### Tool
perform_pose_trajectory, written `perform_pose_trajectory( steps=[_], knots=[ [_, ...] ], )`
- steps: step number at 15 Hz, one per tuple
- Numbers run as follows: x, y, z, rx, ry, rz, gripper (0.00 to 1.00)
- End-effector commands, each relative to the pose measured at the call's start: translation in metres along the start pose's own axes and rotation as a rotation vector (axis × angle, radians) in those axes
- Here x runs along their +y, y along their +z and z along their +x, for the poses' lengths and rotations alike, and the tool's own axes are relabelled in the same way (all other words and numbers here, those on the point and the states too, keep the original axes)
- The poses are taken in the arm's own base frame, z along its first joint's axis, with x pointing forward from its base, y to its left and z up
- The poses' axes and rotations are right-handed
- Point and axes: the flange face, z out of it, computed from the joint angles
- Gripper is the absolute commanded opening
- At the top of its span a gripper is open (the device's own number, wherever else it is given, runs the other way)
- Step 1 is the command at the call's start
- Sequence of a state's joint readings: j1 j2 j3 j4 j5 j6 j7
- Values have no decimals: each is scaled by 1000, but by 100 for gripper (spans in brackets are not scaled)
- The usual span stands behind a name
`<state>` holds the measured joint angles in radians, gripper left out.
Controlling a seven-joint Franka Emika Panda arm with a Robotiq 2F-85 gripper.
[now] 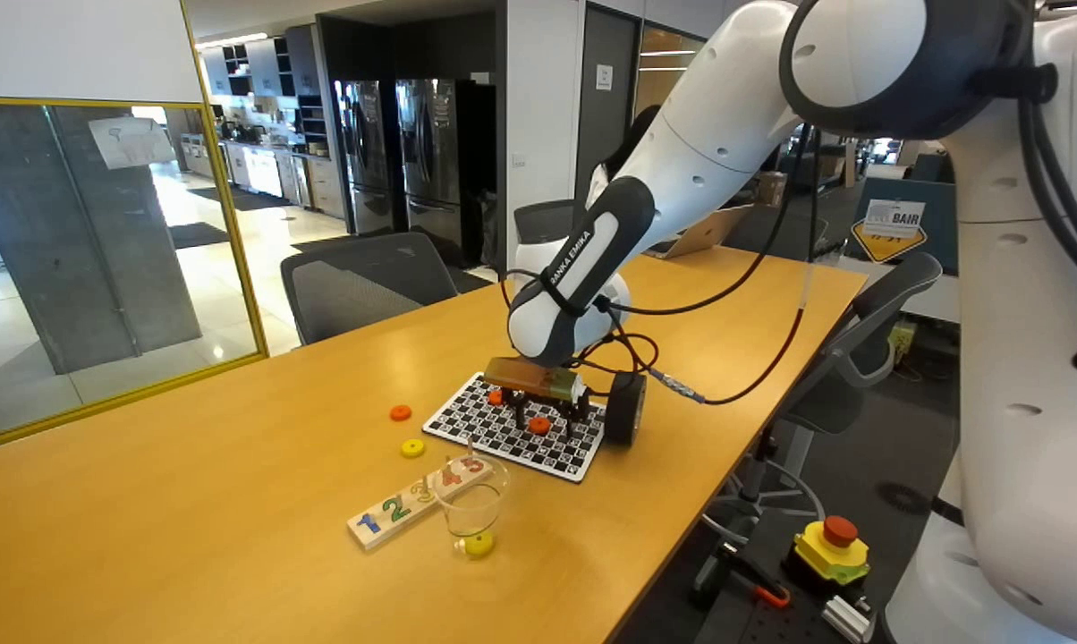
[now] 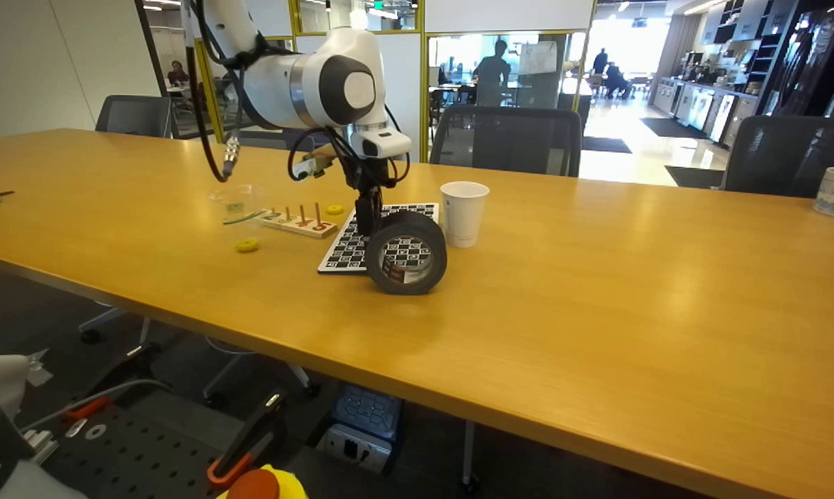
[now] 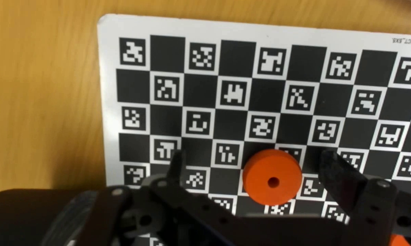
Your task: Pick up the yellow objects from the table and put them in the colorless cup, then pick up the orange objects from the table and put them in the white cup
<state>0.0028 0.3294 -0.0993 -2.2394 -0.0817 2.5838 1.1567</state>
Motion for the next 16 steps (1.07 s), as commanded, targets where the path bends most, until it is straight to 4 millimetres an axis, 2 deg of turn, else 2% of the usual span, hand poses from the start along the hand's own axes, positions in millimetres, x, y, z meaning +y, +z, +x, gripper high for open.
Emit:
perform_pose_trajectory(
  steps=[1,6,16],
  knots=[
    [-9,-1,14,2,-7,44,100],
    [-14,-4,20,12,-17,55,100],
    [-17,-3,17,-7,-27,52,100]
  ],
)
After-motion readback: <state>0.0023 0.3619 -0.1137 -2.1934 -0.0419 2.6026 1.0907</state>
